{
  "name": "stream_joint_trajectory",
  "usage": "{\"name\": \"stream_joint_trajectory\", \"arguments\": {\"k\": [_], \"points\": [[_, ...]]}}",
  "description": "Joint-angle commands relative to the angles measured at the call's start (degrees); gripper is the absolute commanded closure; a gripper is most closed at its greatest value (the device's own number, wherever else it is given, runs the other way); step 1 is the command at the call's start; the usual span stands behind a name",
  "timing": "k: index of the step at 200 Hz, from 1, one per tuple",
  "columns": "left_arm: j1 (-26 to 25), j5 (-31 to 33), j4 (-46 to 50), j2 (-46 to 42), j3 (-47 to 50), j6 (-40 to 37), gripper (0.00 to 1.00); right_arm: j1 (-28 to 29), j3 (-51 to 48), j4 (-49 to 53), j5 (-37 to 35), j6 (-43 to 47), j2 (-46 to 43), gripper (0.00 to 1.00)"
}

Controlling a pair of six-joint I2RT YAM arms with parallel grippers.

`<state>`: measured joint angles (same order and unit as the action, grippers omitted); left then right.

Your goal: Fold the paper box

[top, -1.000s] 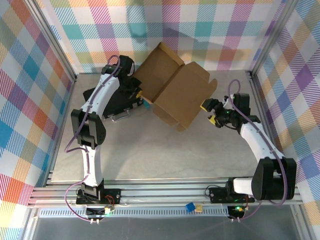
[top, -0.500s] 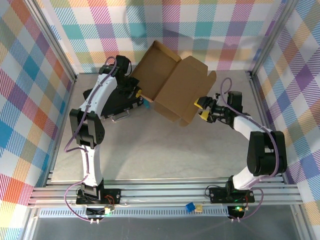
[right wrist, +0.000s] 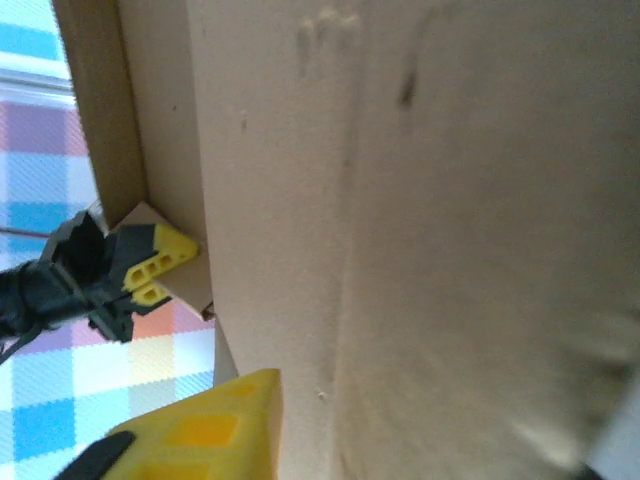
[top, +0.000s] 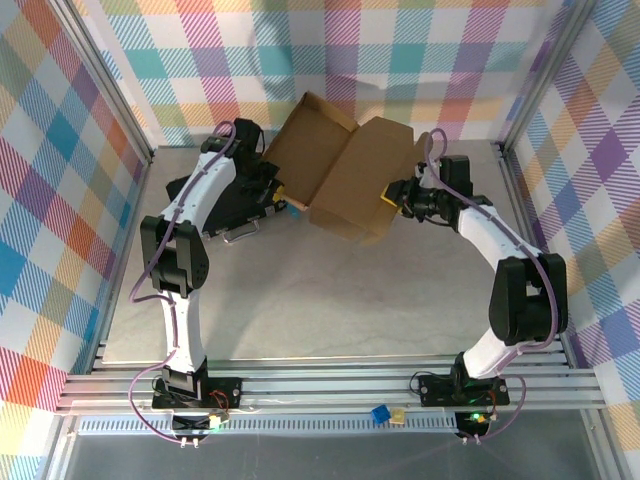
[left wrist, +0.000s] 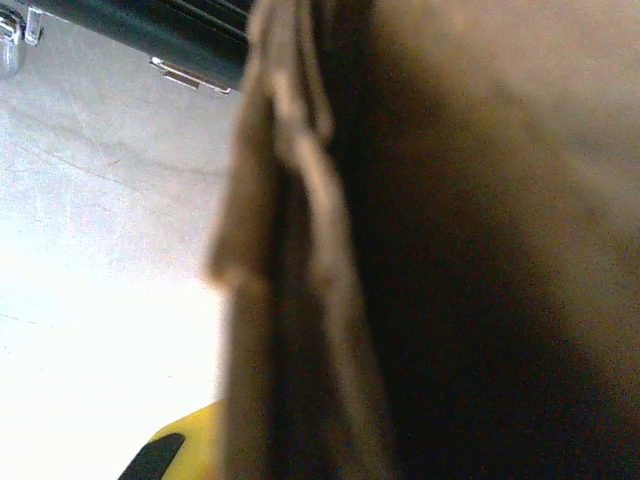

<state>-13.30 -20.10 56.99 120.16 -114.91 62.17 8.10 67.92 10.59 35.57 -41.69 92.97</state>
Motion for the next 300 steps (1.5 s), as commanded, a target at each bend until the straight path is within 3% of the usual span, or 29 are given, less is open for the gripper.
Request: {"name": "stream_joint_trajectory", "arguments": {"k": [1, 35, 62, 89, 138, 172, 188, 223, 234, 300], "points": [[0.2, -1.9, -1.5, -3.6, 0.5, 0.6, 1.00, 1.8, 4.9, 14.0, -8.7, 6.6, -0.1, 0.82], [-0.7, -1.9, -1.9, -4.0, 1.0, 0.9, 1.00, 4.4, 12.8, 27.6, -19.7, 10.4, 1.7, 1.00], [-3.0, -1.7, -2.4, -4.4, 1.9, 1.8, 1.00, 7.2, 20.1, 37.1, -27.9, 13.5, 4.3, 1.00], [-5.6, -0.8, -3.6, -6.2, 5.5, 3.4, 1.00, 7.4, 23.2, 42.1, -31.8, 17.0, 3.3, 1.00], [-11.2, -1.0, -11.2, -11.3, 17.3, 10.3, 0.78, 6.5, 25.8, 53.9, -33.5, 28.0, 1.6, 1.00], [-18.2, -1.6, -14.1, -12.5, 22.1, 15.1, 0.49, 5.0, 20.1, 59.0, -37.2, 30.8, -2.8, 1.00], [-20.8, -1.6, -15.2, -13.1, 23.8, 17.2, 0.43, 4.0, 18.0, 59.5, -39.2, 31.9, -4.9, 1.00], [-22.2, -0.8, -13.8, -14.3, 23.4, 18.8, 0.29, 3.7, 18.9, 62.0, -45.5, 35.0, -4.3, 1.00], [-22.2, -1.6, -12.9, -14.5, 22.8, 18.8, 0.19, 3.7, 20.0, 62.6, -46.8, 35.8, -3.6, 1.00], [-21.8, -5.8, -15.3, -18.1, 24.7, 20.4, 0.16, 4.1, 27.8, 64.3, -52.1, 40.7, 1.7, 0.97]]}}
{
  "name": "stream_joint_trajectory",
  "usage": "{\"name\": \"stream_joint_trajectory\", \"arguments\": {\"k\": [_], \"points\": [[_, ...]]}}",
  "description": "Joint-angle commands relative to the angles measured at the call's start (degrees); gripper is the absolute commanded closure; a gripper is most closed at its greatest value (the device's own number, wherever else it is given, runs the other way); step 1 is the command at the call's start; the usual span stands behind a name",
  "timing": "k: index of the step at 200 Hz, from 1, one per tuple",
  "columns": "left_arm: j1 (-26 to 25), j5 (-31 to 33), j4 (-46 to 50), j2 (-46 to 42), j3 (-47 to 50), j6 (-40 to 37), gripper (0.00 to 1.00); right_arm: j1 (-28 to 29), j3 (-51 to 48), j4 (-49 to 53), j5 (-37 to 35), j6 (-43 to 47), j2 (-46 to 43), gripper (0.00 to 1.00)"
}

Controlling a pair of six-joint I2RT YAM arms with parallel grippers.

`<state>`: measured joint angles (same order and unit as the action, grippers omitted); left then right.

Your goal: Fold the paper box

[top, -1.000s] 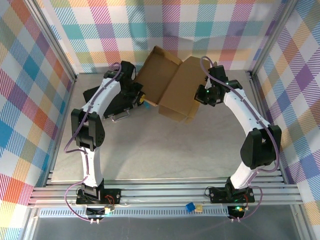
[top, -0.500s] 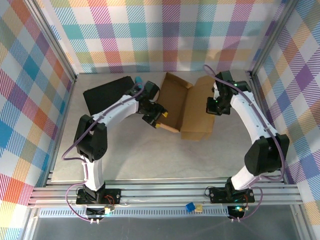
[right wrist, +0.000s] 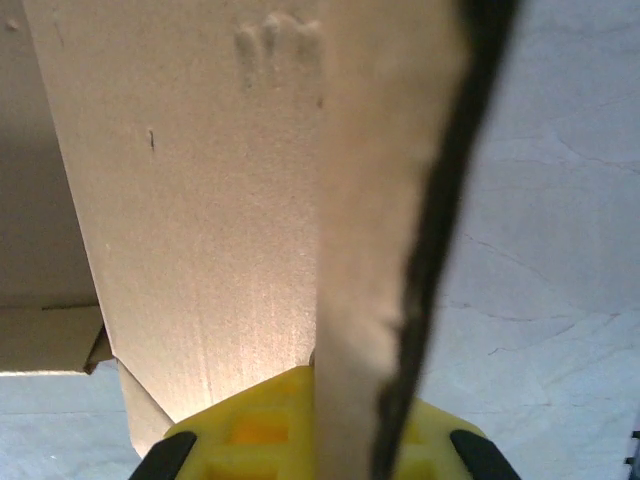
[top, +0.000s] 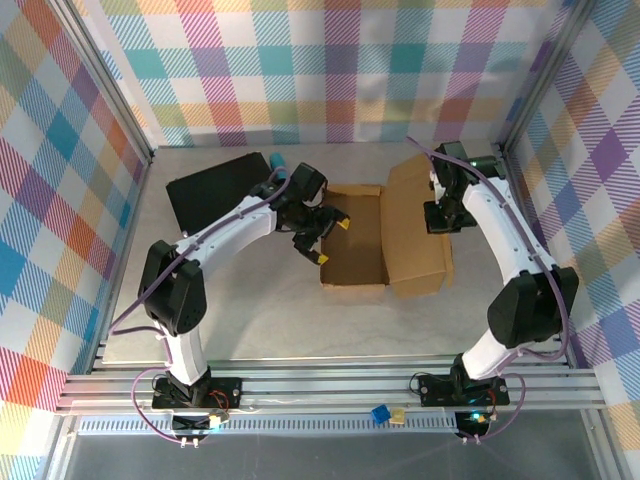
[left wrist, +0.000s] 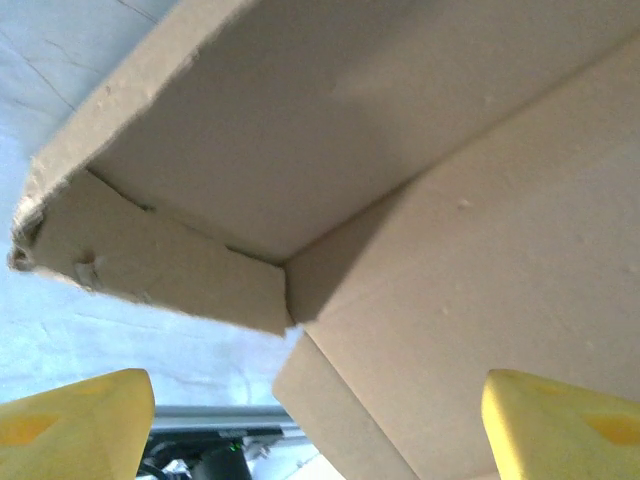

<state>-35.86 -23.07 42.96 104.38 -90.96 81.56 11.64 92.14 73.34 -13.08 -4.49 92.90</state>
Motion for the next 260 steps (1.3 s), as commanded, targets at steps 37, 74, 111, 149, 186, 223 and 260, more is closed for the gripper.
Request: {"name": "stream_joint_trajectory", "arguments": {"k": [37, 74, 111, 149, 186, 223, 260], "points": [[4.8, 1.3, 7.3, -1.3, -8.7, -13.7, 0.24, 5.0, 7.1, -1.3, -12.1, 12.7, 4.1, 0.96], [7.8, 9.8, 17.1, 2.0, -22.0, -37.1, 0.39, 10.3, 8.8, -5.8, -18.7, 22.4, 8.2, 0.99], [8.2, 20.1, 14.2, 1.4, -21.6, -56.9, 0.46, 14.9, 5.3, -19.8, -22.7, 37.3, 7.1, 1.00], [9.0, 21.8, -4.2, -4.5, -10.6, -76.3, 0.41, 15.6, 2.7, -32.6, -14.7, 58.1, 5.3, 1.00], [15.6, 11.2, -16.6, -8.2, -2.4, -81.8, 0.34, 15.8, 5.8, -33.9, -10.2, 62.2, 9.4, 1.00], [19.1, 3.8, -18.2, -8.6, 2.8, -89.3, 0.33, 16.2, 4.7, -35.8, -9.1, 64.5, 9.3, 1.00], [20.1, -4.2, -21.2, -7.6, 5.1, -97.1, 0.31, 16.2, 4.4, -36.3, -7.5, 66.5, 8.9, 1.00]]}}
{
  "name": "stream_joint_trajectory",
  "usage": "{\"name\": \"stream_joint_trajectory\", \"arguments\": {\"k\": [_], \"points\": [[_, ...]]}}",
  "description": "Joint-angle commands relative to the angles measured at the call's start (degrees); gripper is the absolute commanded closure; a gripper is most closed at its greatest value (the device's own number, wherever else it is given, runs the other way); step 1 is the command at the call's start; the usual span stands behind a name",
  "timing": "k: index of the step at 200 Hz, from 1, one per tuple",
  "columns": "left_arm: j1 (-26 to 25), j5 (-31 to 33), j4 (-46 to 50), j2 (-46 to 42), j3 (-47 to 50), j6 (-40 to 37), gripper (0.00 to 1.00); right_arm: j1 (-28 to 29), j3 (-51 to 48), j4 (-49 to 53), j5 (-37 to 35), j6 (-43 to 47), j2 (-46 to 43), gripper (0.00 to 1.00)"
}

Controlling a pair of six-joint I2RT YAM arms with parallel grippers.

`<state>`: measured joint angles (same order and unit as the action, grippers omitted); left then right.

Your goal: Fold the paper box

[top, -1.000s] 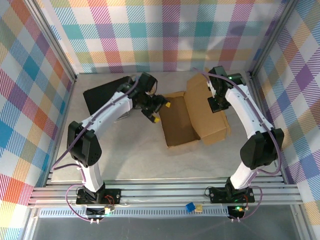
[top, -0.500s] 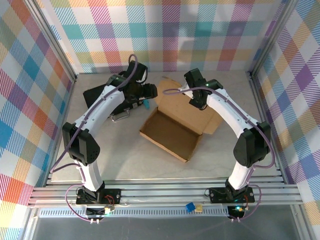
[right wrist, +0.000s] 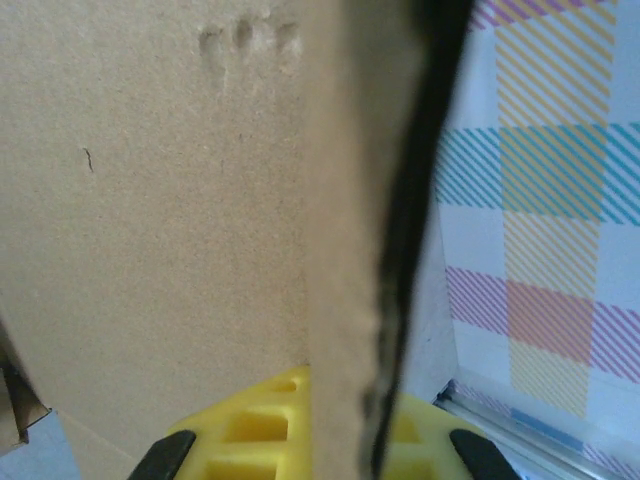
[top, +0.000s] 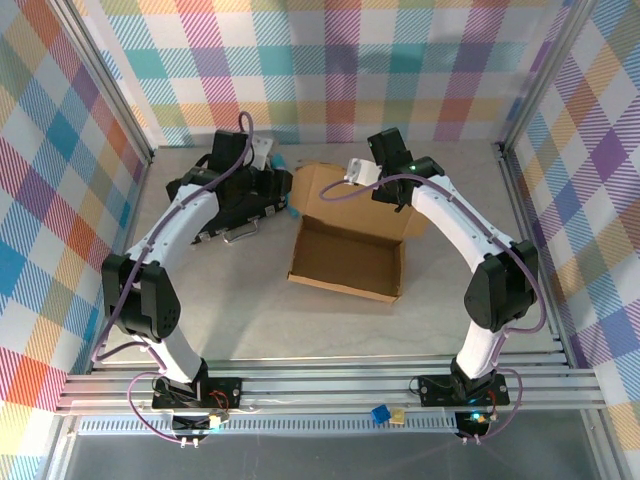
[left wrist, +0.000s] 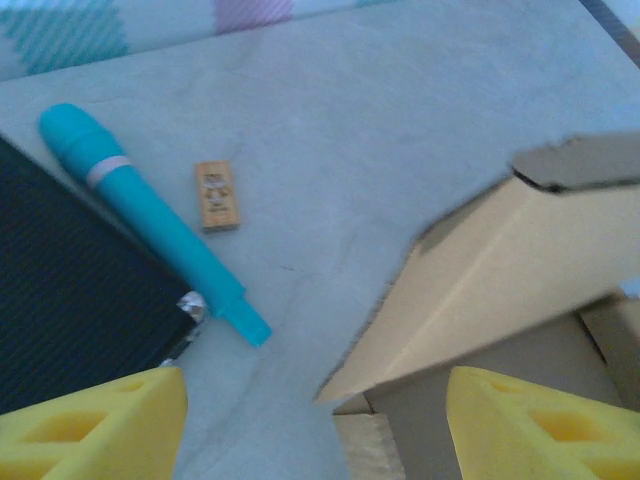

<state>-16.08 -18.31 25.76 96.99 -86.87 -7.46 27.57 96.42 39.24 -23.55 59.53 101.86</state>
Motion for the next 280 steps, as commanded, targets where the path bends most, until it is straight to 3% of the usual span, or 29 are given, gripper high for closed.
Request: {"name": "stream_joint_trajectory", "arguments": {"k": [1, 18, 96, 173, 208, 238, 256, 280], "points": [[0.3, -9.3, -3.9, -0.2, 1.0, -8.2, 0.31, 0.3, 0.1, -2.1, 3.0, 2.5, 0.0, 1.00], [0.6, -11.9, -4.1, 1.8, 0.1, -9.3, 0.31, 0.4, 0.1, -2.1, 3.5, 2.8, 0.2, 1.00], [-0.2, -10.1, -13.7, 6.3, 1.6, -6.1, 0.35, 0.4, -0.6, -2.7, 4.6, 2.5, 0.9, 1.00], [-5.3, -1.1, -17.7, 5.8, 4.1, -2.2, 0.51, 0.5, 0.7, -1.4, 5.4, -1.2, 1.2, 1.00], [-6.2, -0.2, -18.5, 4.4, 5.5, -0.8, 0.64, 0.5, 1.1, -0.7, 5.3, -2.9, 0.8, 1.00], [-6.7, 2.0, -18.1, 3.5, 5.8, 0.7, 0.93, 0.5, 2.3, 0.3, 5.0, -5.3, 1.0, 1.00], [-7.4, 5.0, -18.5, 2.9, 6.5, 1.6, 1.00, 0.5, 3.4, 1.5, 5.3, -7.8, 1.1, 1.00], [-10.0, 15.1, -18.9, 2.4, 7.1, 3.8, 1.00, 1.5, 4.8, 2.9, 4.8, -12.9, 1.0, 1.00]]}}
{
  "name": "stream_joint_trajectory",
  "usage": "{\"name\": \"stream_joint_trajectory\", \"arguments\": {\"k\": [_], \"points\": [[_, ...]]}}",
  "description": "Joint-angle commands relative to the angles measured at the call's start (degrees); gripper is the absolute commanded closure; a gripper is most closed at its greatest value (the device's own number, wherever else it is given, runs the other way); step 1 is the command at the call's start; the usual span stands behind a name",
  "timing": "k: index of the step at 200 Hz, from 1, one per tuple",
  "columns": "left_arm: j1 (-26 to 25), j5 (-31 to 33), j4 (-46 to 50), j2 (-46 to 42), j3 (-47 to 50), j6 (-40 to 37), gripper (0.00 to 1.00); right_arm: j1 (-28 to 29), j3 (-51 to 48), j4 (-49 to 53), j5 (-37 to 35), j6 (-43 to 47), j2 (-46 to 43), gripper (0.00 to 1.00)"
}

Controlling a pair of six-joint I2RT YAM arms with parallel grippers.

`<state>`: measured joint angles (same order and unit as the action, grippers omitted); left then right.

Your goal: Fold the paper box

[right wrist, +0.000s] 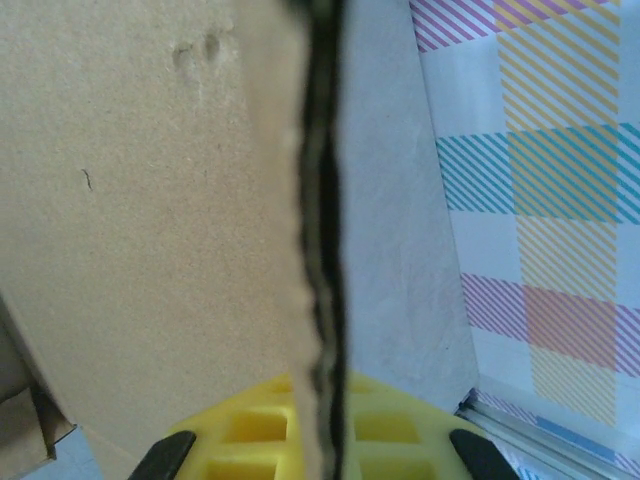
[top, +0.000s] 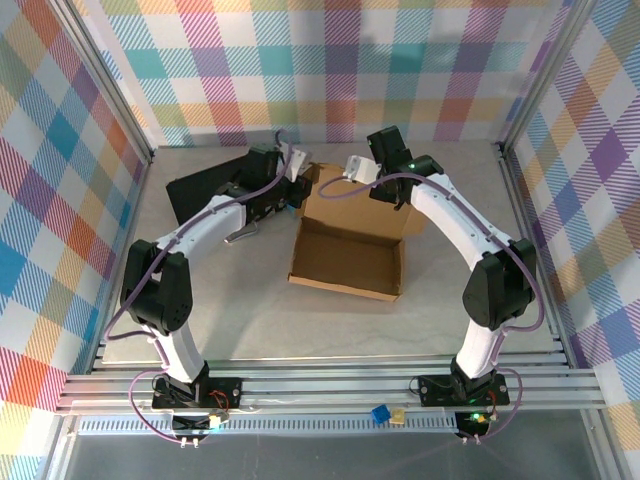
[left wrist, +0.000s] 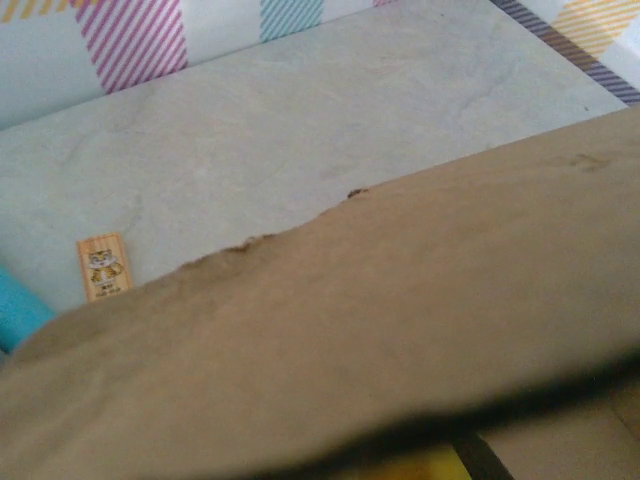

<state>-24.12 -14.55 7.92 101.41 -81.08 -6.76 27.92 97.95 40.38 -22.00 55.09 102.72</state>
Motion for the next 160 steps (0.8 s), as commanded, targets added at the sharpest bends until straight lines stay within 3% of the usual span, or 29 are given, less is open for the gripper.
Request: {"name": "stream_joint_trajectory", "arguments": {"k": [1, 17, 43, 69, 85, 107, 122, 149, 160], "points": [[-2.1, 12.0, -1.0, -2.0, 1.4, 3.3, 1.00, 1.2, 3.4, 1.8, 3.3, -8.9, 0.1, 1.00], [-4.7, 20.4, -1.3, -1.9, 1.7, 3.9, 1.00, 1.8, 5.7, 3.8, 3.5, -15.9, 0.0, 0.99], [-8.0, 32.5, -5.0, -2.6, 4.7, 3.2, 1.00, 1.8, 9.9, 10.7, 5.0, -34.4, -1.6, 0.76], [-8.3, 32.5, -14.8, -5.2, 11.4, 1.1, 1.00, 1.6, 7.8, 13.5, 8.5, -48.7, -8.3, 0.57], [-8.2, 32.3, -16.0, -5.3, 12.3, -0.2, 1.00, 1.3, 6.0, 14.0, 7.5, -58.4, -13.5, 0.40], [-8.2, 31.4, -19.9, -5.7, 14.9, -1.0, 1.00, -1.0, 3.3, 14.8, 7.3, -68.5, -19.8, 0.27], [-8.1, 32.1, -20.5, -5.6, 15.4, -1.1, 1.00, -6.0, 1.2, 15.7, 8.8, -77.2, -23.4, 0.23], [-8.2, 35.4, -22.4, -5.6, 16.2, -0.8, 1.00, -23.4, -3.8, 16.5, 26.7, -98.1, -26.4, 0.29], [-8.2, 36.4, -23.4, -5.8, 16.5, -0.6, 1.00, -27.9, -6.3, 16.4, 32.1, -105.1, -26.4, 0.30]]}}
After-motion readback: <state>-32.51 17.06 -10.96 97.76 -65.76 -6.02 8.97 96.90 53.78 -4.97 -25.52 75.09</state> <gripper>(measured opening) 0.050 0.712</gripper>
